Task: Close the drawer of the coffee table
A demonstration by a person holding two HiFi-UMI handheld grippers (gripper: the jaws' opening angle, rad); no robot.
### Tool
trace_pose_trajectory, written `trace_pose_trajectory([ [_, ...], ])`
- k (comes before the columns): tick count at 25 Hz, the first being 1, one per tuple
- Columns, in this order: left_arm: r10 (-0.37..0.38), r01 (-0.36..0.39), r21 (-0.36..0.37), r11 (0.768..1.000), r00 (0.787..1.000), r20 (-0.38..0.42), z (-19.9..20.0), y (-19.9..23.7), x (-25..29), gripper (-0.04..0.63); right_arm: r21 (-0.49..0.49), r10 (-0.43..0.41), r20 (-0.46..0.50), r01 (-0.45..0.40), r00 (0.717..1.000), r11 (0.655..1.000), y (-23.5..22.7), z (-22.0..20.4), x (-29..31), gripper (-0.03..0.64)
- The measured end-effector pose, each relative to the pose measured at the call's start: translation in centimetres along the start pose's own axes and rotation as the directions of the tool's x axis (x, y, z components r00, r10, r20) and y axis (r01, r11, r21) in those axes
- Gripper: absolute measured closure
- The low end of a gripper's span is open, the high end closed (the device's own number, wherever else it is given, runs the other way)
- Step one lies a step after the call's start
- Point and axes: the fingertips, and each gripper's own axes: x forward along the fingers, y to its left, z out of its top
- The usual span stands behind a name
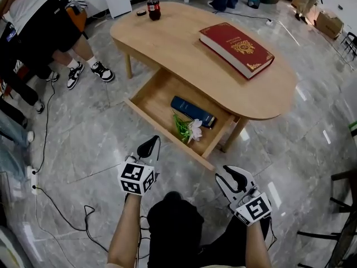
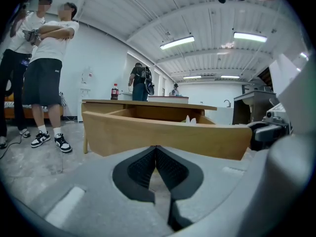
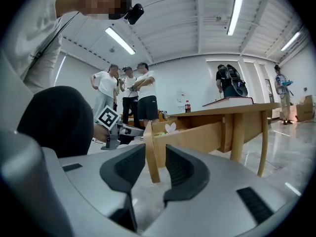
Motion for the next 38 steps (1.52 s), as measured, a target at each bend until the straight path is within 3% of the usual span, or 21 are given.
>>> trace_pose_trajectory([
  [10, -0.048, 0.049, 0.024, 0.999, 0.999, -0.022, -0.8, -1.9, 1.7, 0.586, -0.097, -0.054, -0.052, 0.049, 0.997, 0.994, 0.7, -1.5, 2.6, 0.476],
  [12, -0.05, 0.051, 0.025, 0.998, 0.998, -0.023, -0.9, -2.0, 2.0, 0.586, -0.101, -0.065, -0.058, 0.059, 0.996, 0.993, 0.7, -1.6, 3.0, 0.504],
  [25, -0.055, 0.055, 0.005, 0.998, 0.996, -0.068, -0.7, -2.1, 1.4, 0.586, -0.064, -0.024, -0.106, 0.018, 0.994, 0.998, 1.4, -1.3, 2.9, 0.531],
  [30, -0.078, 0.078, -0.028, 0.997, 0.997, 0.009, 1.8, -2.3, 1.2, 0.586, -0.014, -0.013, -0.029, 0.013, 0.999, 1.0, 0.6, 1.5, 2.5, 0.534],
  [38, -0.079, 0.079, -0.015, 0.997, 0.997, -0.013, 2.2, -2.3, 1.7, 0.586, 0.006, -0.023, -0.02, 0.023, 1.0, 1.0, 0.2, 1.6, 2.5, 0.533],
])
